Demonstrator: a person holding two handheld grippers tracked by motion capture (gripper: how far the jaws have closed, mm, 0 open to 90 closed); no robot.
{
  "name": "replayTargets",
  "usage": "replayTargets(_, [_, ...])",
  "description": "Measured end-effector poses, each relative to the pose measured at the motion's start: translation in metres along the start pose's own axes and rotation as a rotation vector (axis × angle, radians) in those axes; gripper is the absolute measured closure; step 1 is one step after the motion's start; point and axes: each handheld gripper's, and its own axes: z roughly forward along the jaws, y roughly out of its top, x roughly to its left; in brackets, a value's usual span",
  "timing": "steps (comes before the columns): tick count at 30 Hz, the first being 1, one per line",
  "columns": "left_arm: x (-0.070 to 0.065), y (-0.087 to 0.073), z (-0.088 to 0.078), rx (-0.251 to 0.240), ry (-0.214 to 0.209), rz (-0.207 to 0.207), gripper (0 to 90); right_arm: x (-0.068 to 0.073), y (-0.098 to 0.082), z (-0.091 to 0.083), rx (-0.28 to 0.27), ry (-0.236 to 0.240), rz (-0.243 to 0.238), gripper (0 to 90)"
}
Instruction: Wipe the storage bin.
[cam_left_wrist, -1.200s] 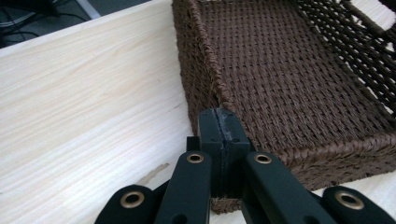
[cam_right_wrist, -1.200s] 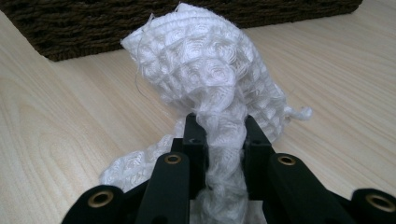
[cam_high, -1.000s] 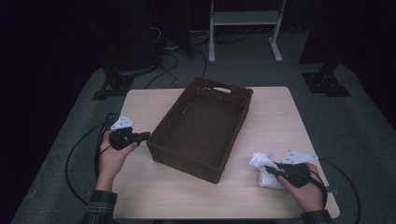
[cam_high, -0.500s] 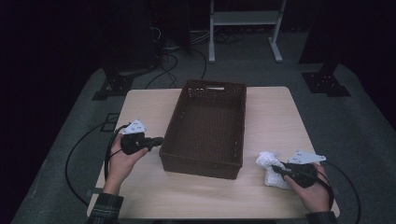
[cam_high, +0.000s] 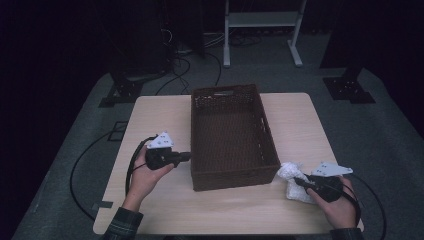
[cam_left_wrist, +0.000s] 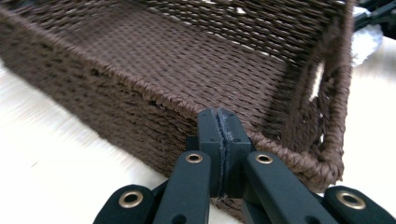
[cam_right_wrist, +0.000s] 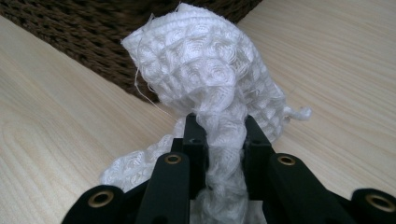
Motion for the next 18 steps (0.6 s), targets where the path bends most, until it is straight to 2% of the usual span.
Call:
replayTargets(7, [-0.012,0.008,0.014,-0.004,-0.027,0.022,89.0,-0.003,-0.003,-0.004,0.004,-0.016,0.009,76.1])
replayTargets(10, [-0.014,0.010,0.016,-0.011,-0.019,0.030,87.4,-0.003,-0.004,-0.005,0.005,-0.021,0.013,76.1])
replayTargets(18, [-0.018,-0.003,0.008,-0.007,0.010,0.026,68.6,-0.005,-0.008,-0.009,0.008,-0.034,0.021,76.1])
